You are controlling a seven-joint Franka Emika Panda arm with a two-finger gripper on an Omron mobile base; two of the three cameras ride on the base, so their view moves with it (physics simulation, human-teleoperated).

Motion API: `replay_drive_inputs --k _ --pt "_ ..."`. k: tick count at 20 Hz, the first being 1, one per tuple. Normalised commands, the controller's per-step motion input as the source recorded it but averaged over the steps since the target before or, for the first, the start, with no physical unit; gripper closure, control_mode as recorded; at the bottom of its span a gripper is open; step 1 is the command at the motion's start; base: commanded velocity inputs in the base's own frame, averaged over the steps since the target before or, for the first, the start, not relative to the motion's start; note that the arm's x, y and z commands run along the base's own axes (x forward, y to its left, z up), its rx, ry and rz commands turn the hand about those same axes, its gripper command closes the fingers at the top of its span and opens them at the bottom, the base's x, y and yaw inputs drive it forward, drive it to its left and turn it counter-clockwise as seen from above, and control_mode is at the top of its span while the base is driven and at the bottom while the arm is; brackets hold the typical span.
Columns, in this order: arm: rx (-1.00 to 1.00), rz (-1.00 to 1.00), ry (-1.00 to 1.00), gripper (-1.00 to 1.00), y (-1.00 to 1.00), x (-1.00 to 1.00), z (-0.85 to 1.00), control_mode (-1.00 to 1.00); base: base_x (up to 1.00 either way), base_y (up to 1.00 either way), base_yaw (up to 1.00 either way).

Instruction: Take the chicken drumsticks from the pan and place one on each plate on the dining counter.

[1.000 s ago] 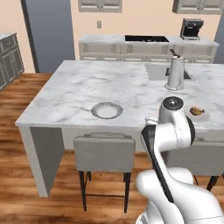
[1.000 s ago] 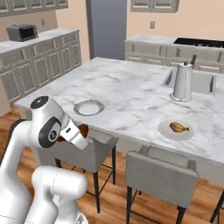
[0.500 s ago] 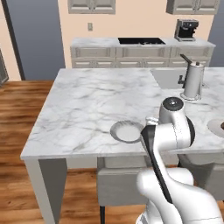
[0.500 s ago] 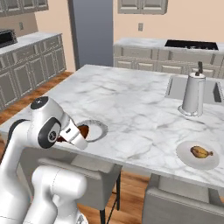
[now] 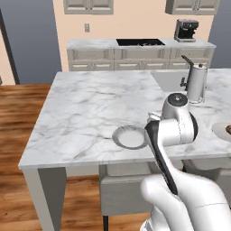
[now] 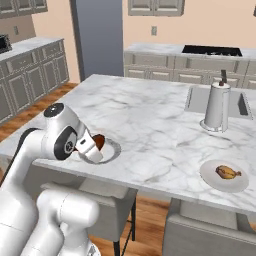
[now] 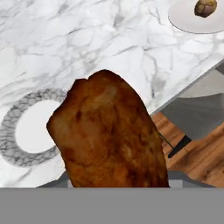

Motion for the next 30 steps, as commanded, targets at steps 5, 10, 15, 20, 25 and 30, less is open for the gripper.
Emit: replay_drive_inputs --k 5,10,15,20,25,30 --pt "0.14 0.0 0.0 1.0 0.41 0.84 0.04 -1.0 0.0 0.0 0.0" --pt "0.0 0.0 0.03 1.0 0.63 0.58 -0.45 -1.0 0.0 0.0 0.0" --pt "0.0 -0.01 0.0 1.0 0.09 0.69 -0.66 -1.0 0.0 0.0 0.0" --pt "0.0 -0.04 0.03 1.0 0.0 1.0 -0.67 -1.0 0.0 0.0 0.0" --pt "0.0 -0.05 0.06 1.0 0.0 0.9 -0.61 -1.0 0.0 0.0 0.0" --pt "0.0 -0.05 0.08 1.0 0.0 0.68 -0.59 -1.0 0.0 0.0 0.0"
